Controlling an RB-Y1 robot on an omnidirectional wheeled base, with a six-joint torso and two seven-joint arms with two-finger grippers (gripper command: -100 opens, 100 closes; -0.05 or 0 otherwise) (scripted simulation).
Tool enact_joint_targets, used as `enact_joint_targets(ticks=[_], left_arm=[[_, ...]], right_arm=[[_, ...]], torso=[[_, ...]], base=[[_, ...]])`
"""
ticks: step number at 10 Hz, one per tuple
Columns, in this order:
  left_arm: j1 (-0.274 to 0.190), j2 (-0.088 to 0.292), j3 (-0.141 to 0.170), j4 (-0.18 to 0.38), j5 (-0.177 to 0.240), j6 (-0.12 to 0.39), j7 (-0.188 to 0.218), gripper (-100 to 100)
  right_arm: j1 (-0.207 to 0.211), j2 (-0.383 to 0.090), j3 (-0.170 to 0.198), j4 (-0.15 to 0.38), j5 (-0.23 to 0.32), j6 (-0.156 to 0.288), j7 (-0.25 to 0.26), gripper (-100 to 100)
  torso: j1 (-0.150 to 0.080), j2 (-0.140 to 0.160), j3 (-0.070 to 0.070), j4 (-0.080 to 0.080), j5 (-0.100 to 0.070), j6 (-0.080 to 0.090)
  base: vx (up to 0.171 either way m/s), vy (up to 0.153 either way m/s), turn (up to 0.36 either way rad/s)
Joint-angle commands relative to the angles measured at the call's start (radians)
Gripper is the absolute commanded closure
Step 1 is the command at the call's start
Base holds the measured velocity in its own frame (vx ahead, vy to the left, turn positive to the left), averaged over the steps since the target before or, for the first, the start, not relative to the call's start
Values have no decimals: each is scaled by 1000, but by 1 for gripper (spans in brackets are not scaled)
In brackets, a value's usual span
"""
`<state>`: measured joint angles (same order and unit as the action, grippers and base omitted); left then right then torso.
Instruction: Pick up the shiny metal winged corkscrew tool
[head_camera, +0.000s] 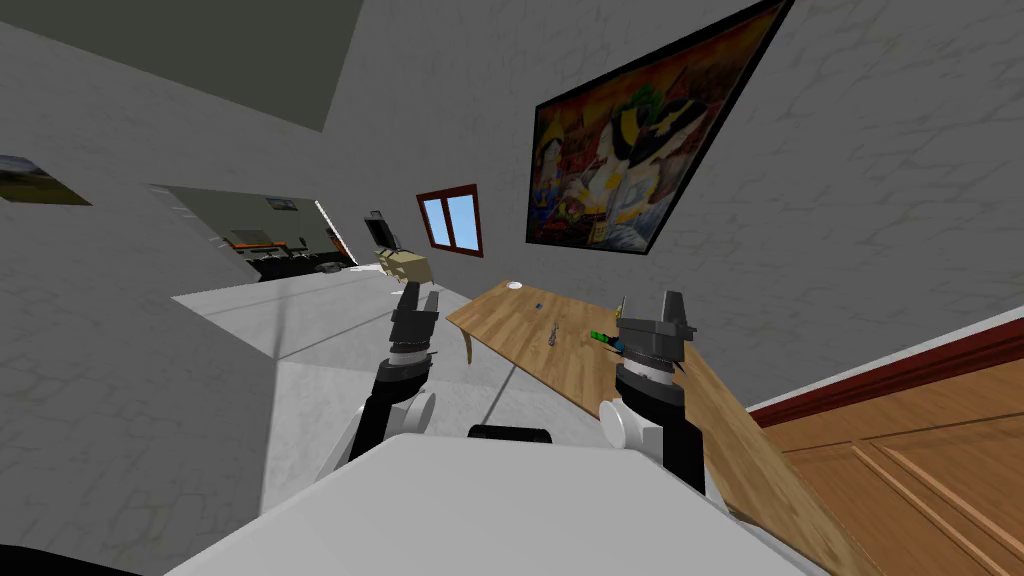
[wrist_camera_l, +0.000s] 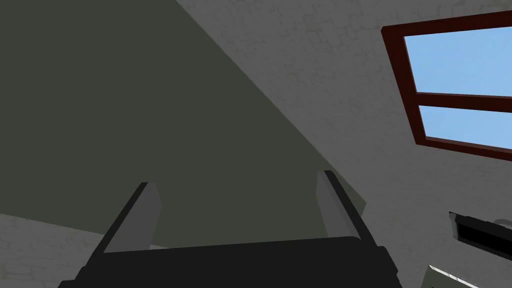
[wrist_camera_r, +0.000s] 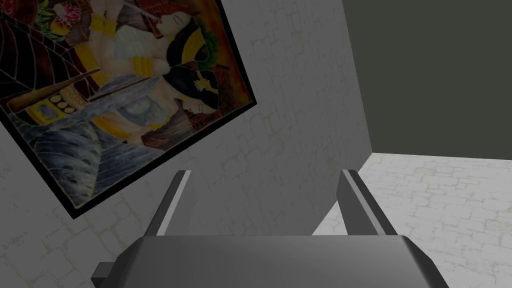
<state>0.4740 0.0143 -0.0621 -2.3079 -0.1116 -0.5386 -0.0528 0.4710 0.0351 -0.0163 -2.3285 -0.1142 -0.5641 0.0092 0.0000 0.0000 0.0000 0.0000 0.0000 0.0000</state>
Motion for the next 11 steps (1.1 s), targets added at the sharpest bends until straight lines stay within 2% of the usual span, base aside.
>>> enact_joint_targets(ticks=[1,4,7,10,11], left_arm=[[0,0,0,0,0,0,0,0],[0,0,0,0,0,0,0,0],[0,0,0,0,0,0,0,0],[0,0,0,0,0,0,0,0],[0,0,0,0,0,0,0,0]], right_arm=[[9,-41,2,4,5,9,7,-100],[44,-126,13,20,23,45,35,-100],[101,-193,31,43,52,101,79,-100],[173,-242,54,73,88,170,132,-100],[173,-242,54,73,88,170,132,-100]], torso=[[0,0,0,0,0,0],[0,-1,-1,0,0,0],[1,-2,-1,-1,0,0],[1,-2,-1,0,0,0],[1,-2,-1,-1,0,0]], base=[[7,6,64],[18,13,103],[31,18,177],[34,15,203],[20,4,81]])
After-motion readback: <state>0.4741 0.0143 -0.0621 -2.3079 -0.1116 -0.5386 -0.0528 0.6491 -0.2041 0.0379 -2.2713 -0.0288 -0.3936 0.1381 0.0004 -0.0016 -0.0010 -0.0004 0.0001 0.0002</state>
